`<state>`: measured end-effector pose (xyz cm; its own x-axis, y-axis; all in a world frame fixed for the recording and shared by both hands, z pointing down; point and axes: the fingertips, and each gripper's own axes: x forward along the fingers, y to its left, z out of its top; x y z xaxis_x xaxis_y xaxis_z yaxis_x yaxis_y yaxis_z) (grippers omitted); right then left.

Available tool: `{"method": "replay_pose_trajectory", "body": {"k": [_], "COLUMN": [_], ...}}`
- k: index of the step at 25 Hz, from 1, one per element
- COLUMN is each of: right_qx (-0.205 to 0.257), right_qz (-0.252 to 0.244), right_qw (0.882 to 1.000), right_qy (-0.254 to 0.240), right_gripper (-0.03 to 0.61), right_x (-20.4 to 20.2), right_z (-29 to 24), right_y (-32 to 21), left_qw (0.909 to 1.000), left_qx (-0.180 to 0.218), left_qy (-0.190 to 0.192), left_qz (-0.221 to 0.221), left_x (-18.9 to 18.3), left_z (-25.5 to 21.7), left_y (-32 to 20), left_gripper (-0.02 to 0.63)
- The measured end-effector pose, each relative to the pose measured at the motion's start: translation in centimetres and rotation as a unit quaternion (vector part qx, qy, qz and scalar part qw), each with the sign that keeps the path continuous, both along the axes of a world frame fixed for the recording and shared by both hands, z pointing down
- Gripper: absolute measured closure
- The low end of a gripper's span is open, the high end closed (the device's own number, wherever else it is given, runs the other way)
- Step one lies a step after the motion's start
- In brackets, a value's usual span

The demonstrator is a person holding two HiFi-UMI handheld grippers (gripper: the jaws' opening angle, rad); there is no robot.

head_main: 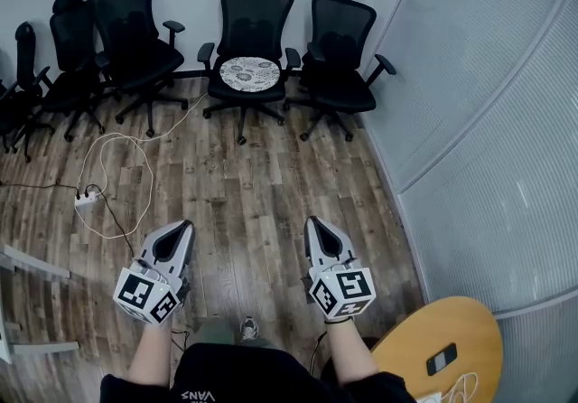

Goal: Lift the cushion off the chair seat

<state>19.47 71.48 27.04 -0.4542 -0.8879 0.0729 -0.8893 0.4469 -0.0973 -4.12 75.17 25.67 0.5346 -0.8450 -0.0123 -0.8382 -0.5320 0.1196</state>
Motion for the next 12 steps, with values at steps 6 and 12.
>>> {"method": "replay_pose_trajectory", "body": {"k": [6, 12], "right_qx": [-0.003, -0.005], "right_qz": [0.001, 0.01], "right_qw": [1.0, 1.0], "right_qy": [-0.002, 0.0], "right_gripper": [0.561, 0.561], "right_x": [-1.8, -4.3], "right_z": [0.2, -0.4], "right_y": [-3.3, -7.3], "left_qw": [1.0, 0.9998], "left_qx": [0.003, -0.003], "left_qy": [0.002, 0.004], "left_qz": [0.003, 0.017], "left_x": [-1.4, -3.7], "left_z": [0.1, -0.5], "left_y": [-3.3, -7.8], "left_gripper": [0.603, 0.603]}}
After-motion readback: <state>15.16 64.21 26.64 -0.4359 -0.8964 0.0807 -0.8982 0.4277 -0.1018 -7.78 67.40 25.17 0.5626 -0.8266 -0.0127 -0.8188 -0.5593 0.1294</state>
